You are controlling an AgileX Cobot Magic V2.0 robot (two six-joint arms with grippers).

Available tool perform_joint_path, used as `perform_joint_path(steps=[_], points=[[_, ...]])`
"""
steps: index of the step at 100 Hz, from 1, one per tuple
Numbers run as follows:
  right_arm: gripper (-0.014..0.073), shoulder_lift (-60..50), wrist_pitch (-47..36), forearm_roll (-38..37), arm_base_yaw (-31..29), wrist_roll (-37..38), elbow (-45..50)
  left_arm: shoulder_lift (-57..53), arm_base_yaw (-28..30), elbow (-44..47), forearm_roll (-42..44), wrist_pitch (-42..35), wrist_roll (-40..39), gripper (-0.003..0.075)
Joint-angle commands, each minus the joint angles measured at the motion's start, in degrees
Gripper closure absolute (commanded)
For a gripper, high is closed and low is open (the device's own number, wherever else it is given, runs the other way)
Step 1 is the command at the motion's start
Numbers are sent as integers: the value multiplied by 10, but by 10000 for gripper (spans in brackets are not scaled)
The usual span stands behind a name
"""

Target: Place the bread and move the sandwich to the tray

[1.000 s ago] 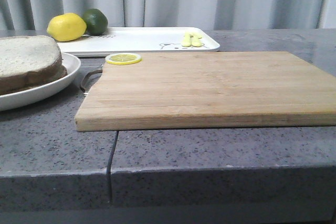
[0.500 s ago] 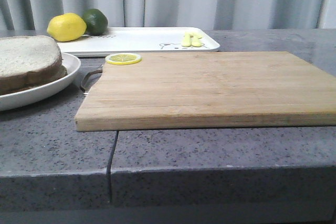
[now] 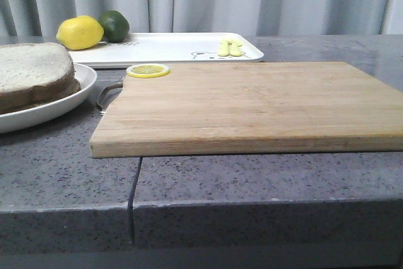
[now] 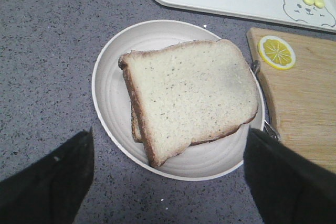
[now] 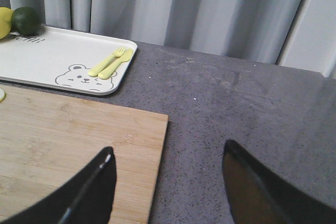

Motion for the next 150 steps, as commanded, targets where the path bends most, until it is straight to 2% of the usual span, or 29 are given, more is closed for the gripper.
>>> perform_joint_path(steps=[1,21,35,72,150], points=[[142,1,-42,-7,-4,2,-15,-2,2,-22,-13,-39,0,174],[142,1,-42,-7,-4,2,-15,-2,2,-22,-11,-52,0,174],[142,1,-42,-7,-4,2,-15,7,5,-22,7,-66,-37,174],[142,1,-41,-7,-4,2,-15,96,78,-22,18,-66,-45,174],[142,1,-42,-7,-4,2,-15,257,78,-22,-15,-131,-44,176]])
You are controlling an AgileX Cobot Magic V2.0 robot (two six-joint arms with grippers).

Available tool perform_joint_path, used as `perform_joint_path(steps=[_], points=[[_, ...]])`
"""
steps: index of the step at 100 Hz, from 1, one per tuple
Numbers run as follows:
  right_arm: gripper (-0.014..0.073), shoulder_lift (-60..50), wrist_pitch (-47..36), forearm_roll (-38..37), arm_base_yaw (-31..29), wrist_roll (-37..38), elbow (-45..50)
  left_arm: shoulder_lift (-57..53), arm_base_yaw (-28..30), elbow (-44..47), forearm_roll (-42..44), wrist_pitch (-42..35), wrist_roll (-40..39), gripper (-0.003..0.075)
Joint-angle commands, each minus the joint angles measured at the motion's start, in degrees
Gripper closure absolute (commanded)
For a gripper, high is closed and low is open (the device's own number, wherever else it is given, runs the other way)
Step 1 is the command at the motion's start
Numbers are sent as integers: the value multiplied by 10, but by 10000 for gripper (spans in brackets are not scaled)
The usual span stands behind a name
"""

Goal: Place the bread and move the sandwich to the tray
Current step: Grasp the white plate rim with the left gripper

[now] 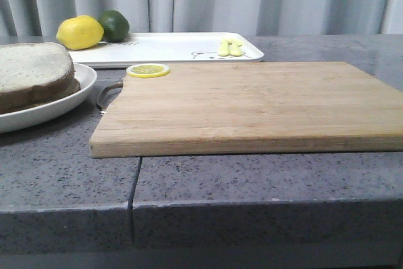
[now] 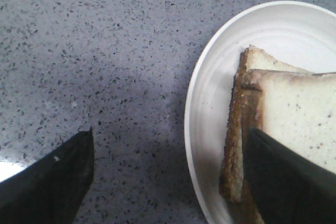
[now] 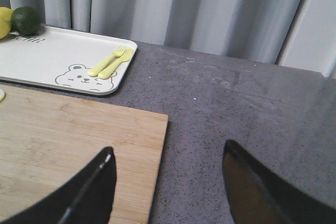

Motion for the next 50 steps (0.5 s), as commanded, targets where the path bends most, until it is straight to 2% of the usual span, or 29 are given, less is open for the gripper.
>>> perform_joint_path(steps=[1,50], points=[[142,1,-42,-7,-4,2,-15,4,1,-20,-20,-39,-1,176],[142,1,-42,-7,-4,2,-15,78,0,-20,-65,-53,-1,176]])
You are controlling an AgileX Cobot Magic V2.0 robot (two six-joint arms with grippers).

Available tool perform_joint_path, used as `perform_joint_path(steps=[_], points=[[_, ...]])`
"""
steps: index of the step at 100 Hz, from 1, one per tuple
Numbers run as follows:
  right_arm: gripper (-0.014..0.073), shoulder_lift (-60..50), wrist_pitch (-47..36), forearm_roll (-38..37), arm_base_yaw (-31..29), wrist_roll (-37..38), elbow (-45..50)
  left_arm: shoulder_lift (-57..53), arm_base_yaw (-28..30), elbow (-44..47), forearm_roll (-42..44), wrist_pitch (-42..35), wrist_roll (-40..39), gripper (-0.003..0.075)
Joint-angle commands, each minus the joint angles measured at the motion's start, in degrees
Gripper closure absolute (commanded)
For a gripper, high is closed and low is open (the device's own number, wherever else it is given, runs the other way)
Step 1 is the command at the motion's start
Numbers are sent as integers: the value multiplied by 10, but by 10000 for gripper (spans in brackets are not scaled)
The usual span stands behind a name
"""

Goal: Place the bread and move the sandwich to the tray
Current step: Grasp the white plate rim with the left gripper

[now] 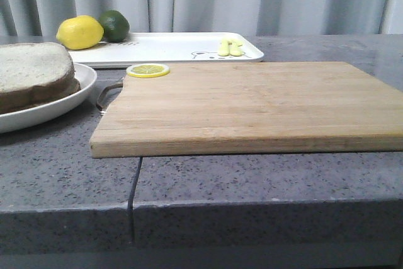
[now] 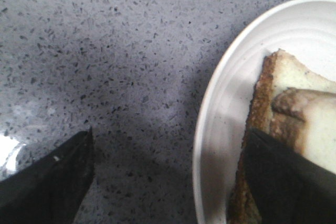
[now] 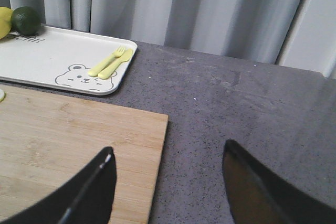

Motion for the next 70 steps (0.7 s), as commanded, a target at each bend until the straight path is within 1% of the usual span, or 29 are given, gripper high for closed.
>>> perform_joint_path(steps=[1,28,35,45,52,64,70], points=[[142,1,-42,-7,-4,2,-15,0,0,-19,-22,-25,-1,176],[142,1,-43,-7,-4,2,-15,10,0,-19,-23,-25,-1,177],[142,1,-43,-7,-4,2,-15,10,0,-19,-23,-25,-1,206],[142,1,-43,-7,-4,2,-15,10,0,-19,-23,-25,-1,302],[142,1,-43,-7,-4,2,-15,10,0,-19,-23,-25,-1,395],[142,1,-43,-7,-4,2,-15,10,0,-19,-23,-24,-1,579],[142,1,-43,-7,-4,2,-15,10,0,-19,-23,-24,-1,652]])
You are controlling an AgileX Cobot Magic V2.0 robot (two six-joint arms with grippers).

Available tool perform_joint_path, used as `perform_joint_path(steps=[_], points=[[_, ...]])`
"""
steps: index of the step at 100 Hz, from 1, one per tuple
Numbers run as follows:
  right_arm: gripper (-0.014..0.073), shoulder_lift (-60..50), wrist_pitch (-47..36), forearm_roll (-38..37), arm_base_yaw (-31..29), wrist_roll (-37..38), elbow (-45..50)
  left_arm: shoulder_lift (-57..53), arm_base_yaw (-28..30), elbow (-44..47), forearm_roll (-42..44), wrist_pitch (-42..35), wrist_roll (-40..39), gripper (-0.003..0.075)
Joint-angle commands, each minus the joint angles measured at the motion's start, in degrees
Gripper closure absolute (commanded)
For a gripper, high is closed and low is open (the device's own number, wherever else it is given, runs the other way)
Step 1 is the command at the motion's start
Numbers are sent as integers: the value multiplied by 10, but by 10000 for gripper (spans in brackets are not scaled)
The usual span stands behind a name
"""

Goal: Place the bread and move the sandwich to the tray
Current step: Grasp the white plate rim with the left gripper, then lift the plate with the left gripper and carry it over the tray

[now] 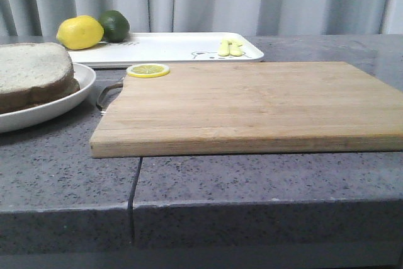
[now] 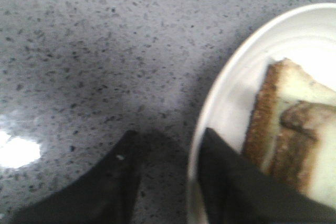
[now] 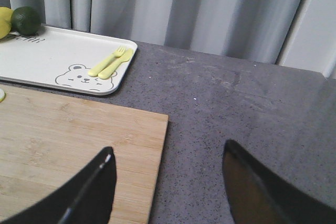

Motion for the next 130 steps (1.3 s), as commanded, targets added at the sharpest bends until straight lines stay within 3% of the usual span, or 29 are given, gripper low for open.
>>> perform_joint_path(steps=[1,8,34,65,103,130], points=[[142,1,-43,-7,-4,2,-15,-11,0,-13,-8,-15,-2,670],[144,1,-43,-7,-4,2,-15,-11,0,-13,-9,-15,-2,741],[146,1,-43,-7,-4,2,-15,-11,0,-13,-12,-16,-2,739],[146,1,-43,-7,-4,2,-15,-52,0,-13,-78,-20,1,739],[146,1,-43,-7,-4,2,-15,-89,0,-61,-193,-11,15,739],[146,1,-43,-7,-4,2,-15,-35,0,-132,-302,13,75,739]])
